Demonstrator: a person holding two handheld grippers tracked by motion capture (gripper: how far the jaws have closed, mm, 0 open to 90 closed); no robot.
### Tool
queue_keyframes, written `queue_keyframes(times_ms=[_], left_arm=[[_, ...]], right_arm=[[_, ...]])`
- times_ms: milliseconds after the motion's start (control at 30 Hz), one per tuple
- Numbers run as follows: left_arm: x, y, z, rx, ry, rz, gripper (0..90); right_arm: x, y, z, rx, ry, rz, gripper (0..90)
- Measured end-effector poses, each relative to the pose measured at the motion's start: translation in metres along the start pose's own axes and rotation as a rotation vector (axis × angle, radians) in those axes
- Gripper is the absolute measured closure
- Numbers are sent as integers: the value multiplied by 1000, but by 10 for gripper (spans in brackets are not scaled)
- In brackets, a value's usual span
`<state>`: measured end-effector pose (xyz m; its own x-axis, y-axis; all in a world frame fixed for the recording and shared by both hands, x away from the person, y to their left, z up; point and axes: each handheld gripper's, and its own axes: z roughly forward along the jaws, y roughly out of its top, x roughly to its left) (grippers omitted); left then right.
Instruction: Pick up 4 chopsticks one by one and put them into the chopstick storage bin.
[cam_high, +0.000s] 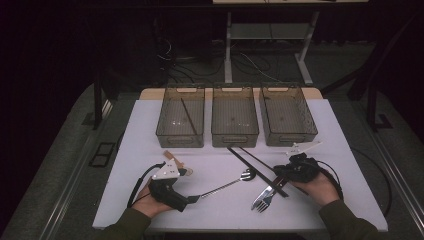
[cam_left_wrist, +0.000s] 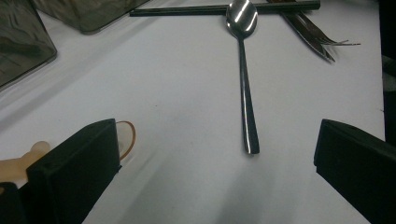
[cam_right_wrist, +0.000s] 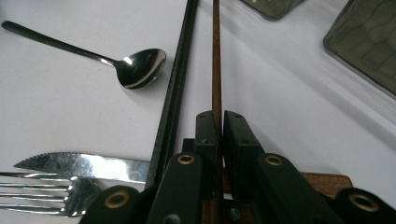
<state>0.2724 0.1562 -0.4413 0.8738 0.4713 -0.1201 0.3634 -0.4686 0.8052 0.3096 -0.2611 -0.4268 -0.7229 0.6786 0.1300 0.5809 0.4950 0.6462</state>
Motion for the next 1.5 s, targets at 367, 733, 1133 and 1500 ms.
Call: queue_keyframes(times_ms=[367, 733, 1133, 1500], left_arm=[[0, 0, 0, -1, 0, -3, 0], [0, 0, 1, -6, 1, -11, 0], [2, 0, 0, -26, 4, -17, 0], [2, 0, 0, -33, 2, -18, 0]], right_arm=[[3, 5, -8, -55, 44, 16, 841], [10, 13, -9, -98, 73, 10, 841], [15, 28, -7, -142, 87, 9, 842], [16, 46, 3, -179, 105, 30, 842]])
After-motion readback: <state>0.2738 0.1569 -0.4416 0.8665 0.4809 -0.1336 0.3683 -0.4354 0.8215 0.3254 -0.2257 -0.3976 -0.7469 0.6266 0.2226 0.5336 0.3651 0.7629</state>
